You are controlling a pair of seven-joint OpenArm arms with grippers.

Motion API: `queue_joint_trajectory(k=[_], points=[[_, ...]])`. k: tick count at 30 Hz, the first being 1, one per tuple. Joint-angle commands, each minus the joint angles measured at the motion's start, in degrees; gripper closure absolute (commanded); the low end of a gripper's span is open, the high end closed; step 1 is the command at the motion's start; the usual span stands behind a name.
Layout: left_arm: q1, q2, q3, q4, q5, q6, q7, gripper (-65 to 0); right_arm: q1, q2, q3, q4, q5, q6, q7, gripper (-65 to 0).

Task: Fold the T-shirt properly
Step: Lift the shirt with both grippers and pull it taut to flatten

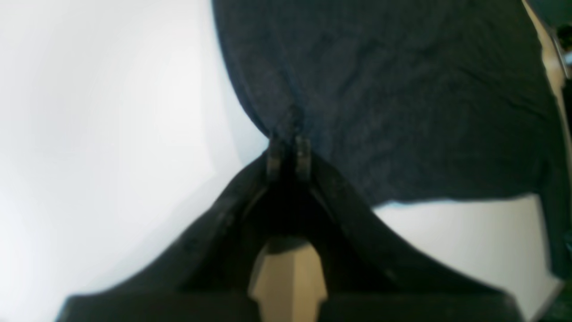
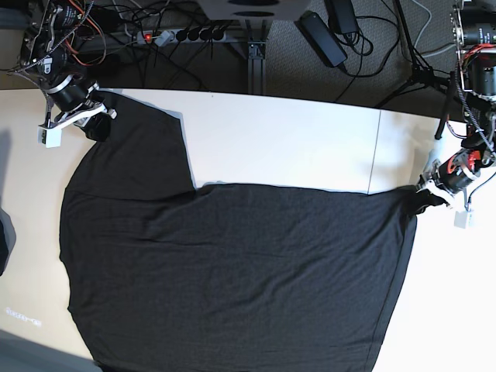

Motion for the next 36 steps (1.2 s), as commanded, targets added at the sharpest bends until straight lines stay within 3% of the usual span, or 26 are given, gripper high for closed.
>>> queue_joint_trajectory(k=[1, 5, 11, 19, 27, 36], points=[[0.09, -1.53, -0.04, 0.48, 0.70, -0.47, 3.63, 0.0, -1.46, 1.01, -0.26, -0.35, -2.95, 1.99, -5.97, 0.0], [2.97, -3.28, -0.13, 3.06, -1.88, -0.47, 4.94, 0.0, -5.09, 3.56, 0.35, -0.35, -0.28, 2.43, -5.73, 0.0], [9.99, -4.48, -0.76, 10.38, -2.71, -0.47, 5.49, 0.0, -10.01, 4.28, 5.14, -0.15, 4.68, 5.16, -5.88, 0.0], [18.47, -4.46, -11.47, 22.53, -4.20, -0.47, 5.90, 0.0, -14.21, 4.42, 13.92, 1.25, 13.53, 8.61, -9.84, 0.0], [18.16, -4.79, -14.86, 26.40, -7.43, -0.47, 6.95, 0.0, -13.92, 5.29, 17.84, 9.44, 15.56, 8.90, -10.23, 0.0], [15.72, -5.14, -14.91, 26.40, -8.52, -0.47, 8.02, 0.0, -10.27, 11.93, 19.12, 15.34, 17.09, 8.83, -10.60, 0.0]])
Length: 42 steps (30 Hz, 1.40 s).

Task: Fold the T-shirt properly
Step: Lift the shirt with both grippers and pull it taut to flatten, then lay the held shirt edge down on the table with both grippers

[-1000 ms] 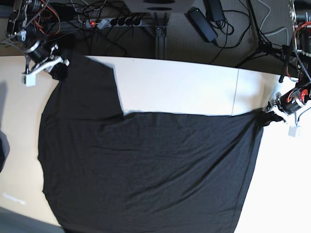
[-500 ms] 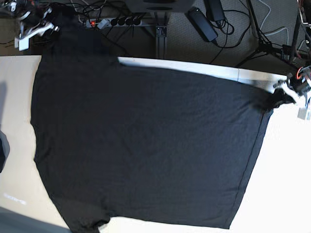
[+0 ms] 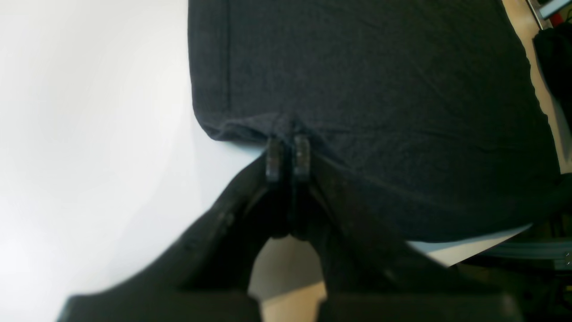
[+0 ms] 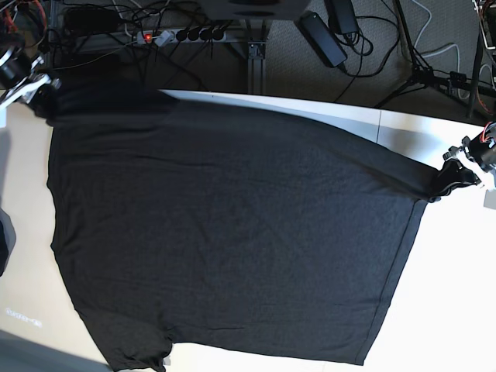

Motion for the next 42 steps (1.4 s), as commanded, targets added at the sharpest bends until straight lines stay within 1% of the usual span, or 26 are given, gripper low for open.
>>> queue_joint_trajectory(k=[1, 5, 12, 16, 19, 22, 25, 32, 35, 38, 42], points=[[-1.20, -1.75, -0.59, 0.87, -1.36, -0.52, -0.74, 0.0, 0.68, 1.68, 0.74, 0.90, 0.87, 3.76, 0.98, 0.0], [-3.41, -2.40, -0.59, 0.87, -1.42, -0.52, -0.63, 0.0, 4.00, 4.24, 0.74, 0.79, 0.94, 3.76, 0.44, 0.0], [-8.02, -2.36, -0.57, 0.81, -0.90, -0.52, -0.87, 0.0, 11.10, 8.28, 0.42, -1.84, 0.92, 3.78, 0.44, 0.0], [-10.62, -2.38, 1.49, 0.61, 2.47, -0.52, -2.78, 0.0, 15.78, 10.14, -0.85, -6.12, 0.94, 3.80, 0.44, 0.0], [-12.46, -2.36, 5.14, -0.15, 5.75, -0.52, -5.88, 0.0, 18.86, 11.28, -3.96, -9.44, 0.94, 3.93, 0.44, 0.0], [-14.56, -2.29, 9.03, -2.03, 10.27, -0.52, -9.66, 0.0, 21.86, 11.37, -6.93, -11.72, 0.90, 3.91, 0.44, 0.0], [-17.16, -2.08, 11.39, -6.14, 12.02, -0.52, -12.02, 0.0, 25.11, 11.37, -9.07, -14.12, -0.22, 3.91, 0.46, 0.0], [-24.13, -1.77, 13.84, -17.38, 12.79, -0.52, -12.79, 0.0, 31.56, 11.37, -12.50, -19.87, -2.25, 3.93, 0.46, 0.0], [-25.51, -1.55, 14.80, -18.36, 13.00, -0.52, -13.31, 0.0, 33.48, 11.34, -14.14, -22.12, -3.13, 3.91, 0.46, 0.0], [-25.90, -1.36, 15.26, -18.38, 14.19, -0.52, -15.26, 0.0, 35.19, 11.32, -16.44, -24.17, -3.32, 3.93, 0.46, 0.0], [-26.56, -0.59, 15.45, -18.38, 14.32, -0.52, -15.32, 0.0, 36.41, 11.32, -19.02, -25.44, -4.94, 3.91, 0.57, 0.0]])
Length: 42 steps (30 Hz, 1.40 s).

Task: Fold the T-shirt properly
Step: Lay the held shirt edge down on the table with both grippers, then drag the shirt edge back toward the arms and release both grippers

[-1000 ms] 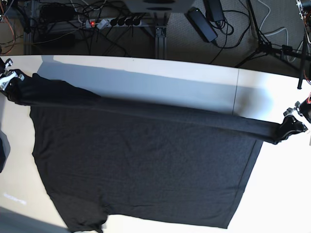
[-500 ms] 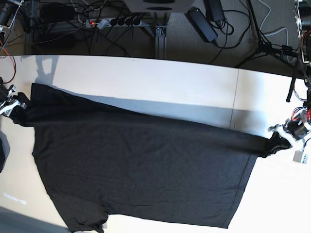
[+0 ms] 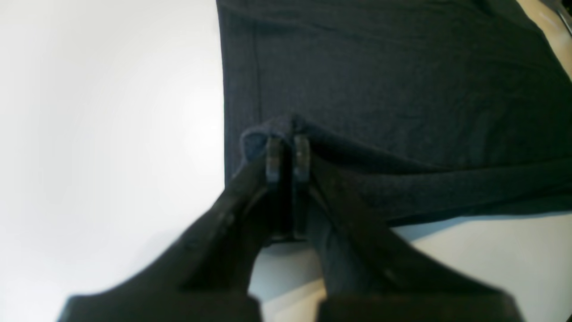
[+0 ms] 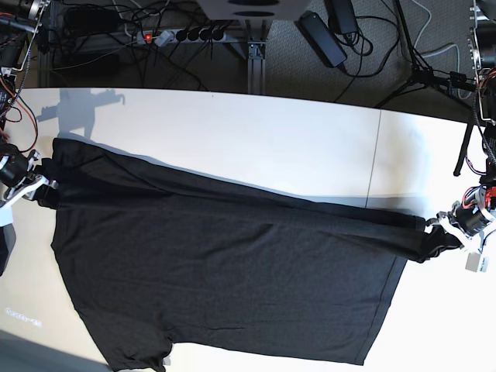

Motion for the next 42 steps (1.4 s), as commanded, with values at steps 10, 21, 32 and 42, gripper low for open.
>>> queue_joint_trajectory(k=[10, 21, 32, 42], points=[[-2.75, 0.87, -0.37, 0.74, 2.38, -0.49, -0.98, -31.3, 1.53, 1.22, -0.04, 0.74, -2.03, 3.85, 2.05, -8.8], [-5.40, 2.25, -0.37, 0.85, 2.34, -0.49, -0.07, -39.5, 2.16, 1.25, 0.02, 0.81, -4.55, 3.69, 5.84, -38.8], [-6.78, 3.23, 1.49, 1.29, 4.92, -0.49, 0.72, -2.8, 9.51, -0.52, 0.50, 0.74, -5.33, 3.74, 4.55, 0.0], [-6.75, 4.76, 14.84, 0.98, 18.16, 5.01, -5.86, 0.0, 9.14, -10.05, 0.48, -5.20, -13.40, 3.74, 4.61, 0.0]])
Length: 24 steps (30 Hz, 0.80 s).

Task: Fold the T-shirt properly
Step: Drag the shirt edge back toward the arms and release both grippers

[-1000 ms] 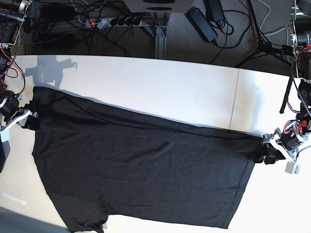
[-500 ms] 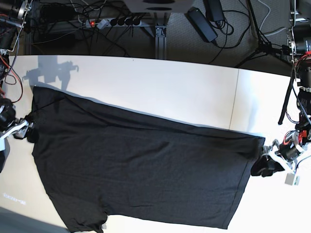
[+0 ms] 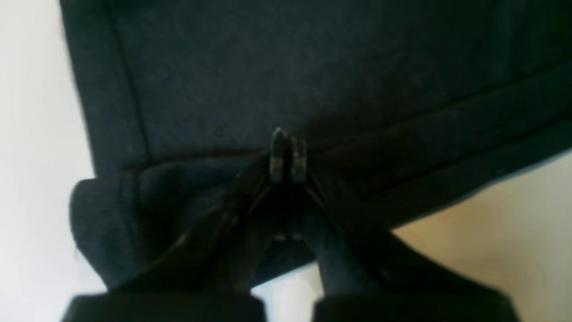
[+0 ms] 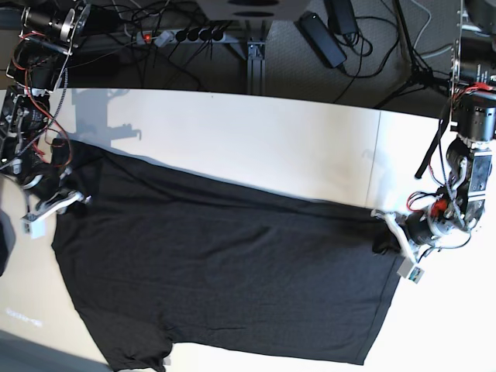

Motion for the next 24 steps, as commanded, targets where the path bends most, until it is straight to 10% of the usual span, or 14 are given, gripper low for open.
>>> queue_joint_trajectory(k=[1, 14, 24], points=[[-1.57, -0.57, -0.28, 0.26, 0.00, 1.88, -1.53, 0.0, 1.03, 0.52, 0.35, -0.48, 0.61, 3.74, 1.60, 0.0], [-1.27, 2.32, -0.28, -9.40, 4.31, 3.28, -1.38, 0.0, 1.03, -0.81, 0.35, -8.96, 0.44, 3.76, 0.94, 0.0], [1.18, 1.88, -0.28, -6.71, -3.67, -3.02, 7.06, 0.0, -0.33, 0.26, 0.37, -8.55, 3.26, 3.82, -2.91, 0.0]])
